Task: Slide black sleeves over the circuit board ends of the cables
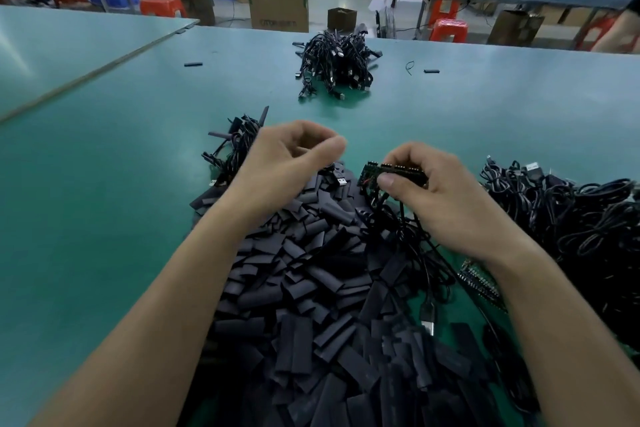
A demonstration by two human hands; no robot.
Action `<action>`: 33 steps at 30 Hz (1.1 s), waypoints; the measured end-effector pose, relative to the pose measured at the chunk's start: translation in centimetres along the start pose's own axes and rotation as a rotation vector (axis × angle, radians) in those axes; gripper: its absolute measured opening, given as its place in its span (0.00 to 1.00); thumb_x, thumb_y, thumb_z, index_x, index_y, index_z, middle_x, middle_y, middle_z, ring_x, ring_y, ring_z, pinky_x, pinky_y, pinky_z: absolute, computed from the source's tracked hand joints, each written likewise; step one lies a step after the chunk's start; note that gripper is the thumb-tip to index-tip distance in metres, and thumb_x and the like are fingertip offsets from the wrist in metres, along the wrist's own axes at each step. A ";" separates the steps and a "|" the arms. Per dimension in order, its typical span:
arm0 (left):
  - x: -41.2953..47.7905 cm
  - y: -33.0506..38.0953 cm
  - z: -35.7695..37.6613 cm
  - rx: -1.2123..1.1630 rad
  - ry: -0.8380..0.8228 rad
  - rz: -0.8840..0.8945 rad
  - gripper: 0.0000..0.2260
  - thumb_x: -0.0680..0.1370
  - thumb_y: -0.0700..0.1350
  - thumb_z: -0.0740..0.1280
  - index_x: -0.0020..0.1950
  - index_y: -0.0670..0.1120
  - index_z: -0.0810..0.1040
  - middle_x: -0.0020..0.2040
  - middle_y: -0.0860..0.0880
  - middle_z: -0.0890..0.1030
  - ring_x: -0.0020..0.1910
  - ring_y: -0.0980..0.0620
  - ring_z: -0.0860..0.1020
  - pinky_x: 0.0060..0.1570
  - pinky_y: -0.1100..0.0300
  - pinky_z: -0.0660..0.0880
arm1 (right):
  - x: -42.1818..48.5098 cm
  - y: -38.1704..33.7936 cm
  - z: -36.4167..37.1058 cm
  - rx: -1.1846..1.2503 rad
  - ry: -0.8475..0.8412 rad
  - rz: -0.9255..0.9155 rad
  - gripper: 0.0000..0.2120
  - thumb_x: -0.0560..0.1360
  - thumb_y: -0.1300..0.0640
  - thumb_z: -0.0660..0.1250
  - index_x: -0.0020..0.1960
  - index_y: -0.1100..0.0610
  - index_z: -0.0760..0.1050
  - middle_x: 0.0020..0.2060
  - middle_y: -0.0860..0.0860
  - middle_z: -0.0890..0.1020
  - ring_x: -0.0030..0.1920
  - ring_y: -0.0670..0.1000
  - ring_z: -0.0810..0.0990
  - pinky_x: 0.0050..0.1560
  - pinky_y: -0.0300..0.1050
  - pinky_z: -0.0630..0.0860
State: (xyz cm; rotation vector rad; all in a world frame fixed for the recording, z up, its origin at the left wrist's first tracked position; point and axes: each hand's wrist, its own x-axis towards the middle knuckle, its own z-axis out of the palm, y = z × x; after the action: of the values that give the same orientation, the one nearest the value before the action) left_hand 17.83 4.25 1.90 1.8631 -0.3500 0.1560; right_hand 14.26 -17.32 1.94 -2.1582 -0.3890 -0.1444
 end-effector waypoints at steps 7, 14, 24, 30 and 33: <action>-0.7 1.2 1.8 -0.182 -0.262 0.095 0.08 0.71 0.50 0.75 0.43 0.47 0.81 0.35 0.53 0.81 0.34 0.56 0.75 0.35 0.67 0.71 | 0.1 -0.2 -0.3 0.123 -0.091 -0.079 0.03 0.80 0.52 0.68 0.48 0.50 0.76 0.36 0.54 0.77 0.37 0.52 0.73 0.44 0.58 0.73; -0.8 1.1 1.9 -0.259 -0.273 0.075 0.06 0.70 0.47 0.74 0.41 0.46 0.82 0.34 0.53 0.81 0.33 0.58 0.77 0.37 0.67 0.75 | 0.0 -0.5 -0.7 0.207 -0.121 -0.146 0.04 0.78 0.53 0.69 0.48 0.53 0.79 0.36 0.58 0.77 0.37 0.52 0.72 0.40 0.54 0.71; -0.9 0.8 2.0 -0.323 -0.319 0.090 0.03 0.71 0.45 0.74 0.38 0.50 0.85 0.33 0.52 0.82 0.32 0.56 0.78 0.37 0.67 0.76 | -0.3 -0.4 -1.0 0.252 -0.164 -0.138 0.06 0.74 0.51 0.69 0.48 0.52 0.81 0.37 0.47 0.80 0.40 0.45 0.76 0.46 0.43 0.74; -1.0 0.9 2.0 -0.351 -0.332 0.091 0.03 0.72 0.45 0.73 0.38 0.50 0.85 0.33 0.52 0.82 0.32 0.58 0.78 0.37 0.68 0.76 | -0.4 -0.6 -1.3 0.274 -0.181 -0.144 0.04 0.73 0.51 0.69 0.47 0.49 0.81 0.38 0.43 0.82 0.42 0.42 0.78 0.48 0.37 0.75; -0.9 1.0 2.0 -0.363 -0.303 0.102 0.05 0.74 0.44 0.74 0.38 0.51 0.85 0.34 0.53 0.82 0.32 0.57 0.78 0.36 0.67 0.76 | -0.5 -0.9 -1.2 0.315 -0.158 -0.158 0.03 0.73 0.51 0.70 0.45 0.47 0.81 0.37 0.49 0.82 0.42 0.45 0.78 0.47 0.37 0.74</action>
State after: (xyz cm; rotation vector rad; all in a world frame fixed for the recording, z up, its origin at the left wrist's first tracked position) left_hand 16.49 2.23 1.93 1.5081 -0.6389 -0.1171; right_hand 13.57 -17.90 3.27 -1.8321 -0.6310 0.0003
